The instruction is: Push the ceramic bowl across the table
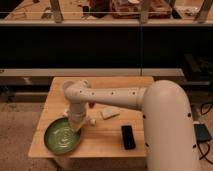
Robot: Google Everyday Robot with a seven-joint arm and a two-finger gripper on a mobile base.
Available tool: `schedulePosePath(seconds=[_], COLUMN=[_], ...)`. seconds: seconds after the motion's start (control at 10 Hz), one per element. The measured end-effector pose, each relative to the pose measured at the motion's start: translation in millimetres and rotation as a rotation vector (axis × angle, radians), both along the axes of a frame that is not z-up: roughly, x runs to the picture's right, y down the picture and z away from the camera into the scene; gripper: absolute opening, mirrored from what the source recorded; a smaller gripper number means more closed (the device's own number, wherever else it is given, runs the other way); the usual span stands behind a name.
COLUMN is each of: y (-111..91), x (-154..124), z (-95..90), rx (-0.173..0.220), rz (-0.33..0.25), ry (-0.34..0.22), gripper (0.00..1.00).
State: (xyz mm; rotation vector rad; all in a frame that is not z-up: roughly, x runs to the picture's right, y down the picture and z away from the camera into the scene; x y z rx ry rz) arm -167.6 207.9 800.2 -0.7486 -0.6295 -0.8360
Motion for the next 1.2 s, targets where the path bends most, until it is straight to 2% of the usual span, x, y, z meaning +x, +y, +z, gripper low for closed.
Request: schedulePosePath(seconds=[0.1,0.3,0.4,0.5,0.7,0.8,1.1,1.2], y=[2,3,1,0,-5,-8,-9,-10], x=[-2,-13,-12,-8,14,26,30,39], z=[-0.8,-4.9,-5.1,-4.2,-0.3,2.1,-1.4,-2.9], rx=[-0.009,-0.022,-0.021,-0.024,-0.033,-0.037,-0.038,-0.038], rz=[-0.006,-0.026,-0.021,-0.016,-0.009,-0.004,-0.008,-0.009], ry=[-0.003,-0.016,-0.007,0.002,0.015,0.024,0.049,0.065], gripper=[0.21,0.39,0.41,0.39,0.25,0.23,0.23,0.23])
